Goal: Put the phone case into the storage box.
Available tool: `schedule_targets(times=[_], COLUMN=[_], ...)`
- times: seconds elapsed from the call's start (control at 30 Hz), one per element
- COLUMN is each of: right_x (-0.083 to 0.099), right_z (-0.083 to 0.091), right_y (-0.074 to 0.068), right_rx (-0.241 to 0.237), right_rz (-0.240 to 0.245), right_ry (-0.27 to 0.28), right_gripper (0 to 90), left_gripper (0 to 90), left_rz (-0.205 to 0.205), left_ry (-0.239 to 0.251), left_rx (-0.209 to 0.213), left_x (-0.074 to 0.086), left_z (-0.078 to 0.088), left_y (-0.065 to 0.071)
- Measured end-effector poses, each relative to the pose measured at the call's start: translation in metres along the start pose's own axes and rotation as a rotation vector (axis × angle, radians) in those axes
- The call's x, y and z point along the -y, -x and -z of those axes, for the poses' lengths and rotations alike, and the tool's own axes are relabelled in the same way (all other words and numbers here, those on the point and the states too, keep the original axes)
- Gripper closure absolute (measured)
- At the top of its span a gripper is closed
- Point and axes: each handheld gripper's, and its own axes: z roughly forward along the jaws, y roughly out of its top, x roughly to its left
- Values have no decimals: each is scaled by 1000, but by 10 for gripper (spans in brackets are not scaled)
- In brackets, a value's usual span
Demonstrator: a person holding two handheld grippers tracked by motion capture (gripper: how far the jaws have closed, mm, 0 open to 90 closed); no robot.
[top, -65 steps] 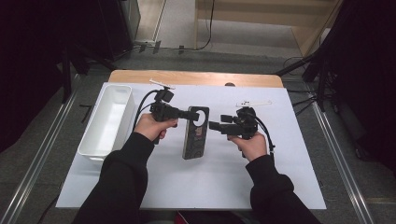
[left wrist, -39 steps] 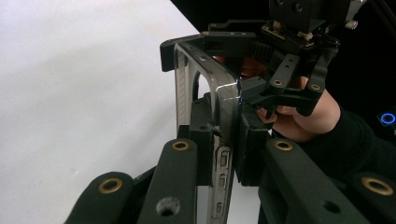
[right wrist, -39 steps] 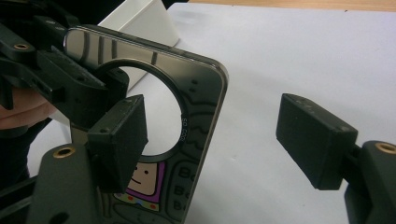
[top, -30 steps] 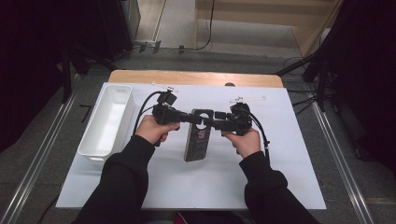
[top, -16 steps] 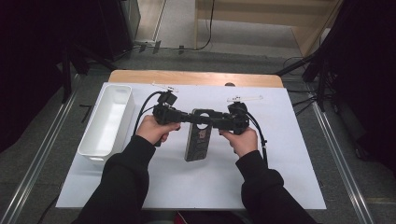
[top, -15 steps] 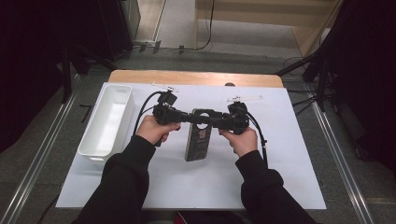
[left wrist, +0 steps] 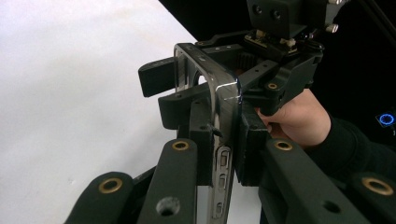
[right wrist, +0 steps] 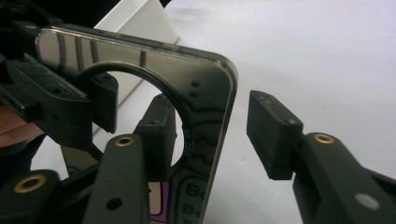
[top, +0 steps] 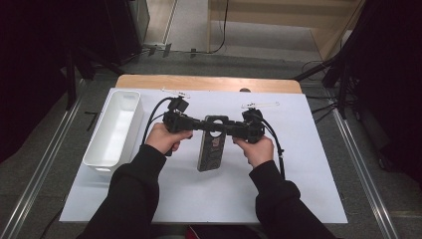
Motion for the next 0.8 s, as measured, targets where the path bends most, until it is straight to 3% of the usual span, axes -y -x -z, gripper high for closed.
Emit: schedule_targets(times=[0.37, 0.8], right_x=[-4, -4], right_z=[3, 4], right_y=[-3, -5], right_rx=[1, 17], right_rz=[9, 17], right_ry=[9, 7], right_gripper=[649, 676], left_gripper=[799, 797], left_rz=[-2, -5], left_ry=[2, 10], left_rx=[-3, -15], left_x=[0, -1], left_z=[-1, 0], left_y=[0, -1])
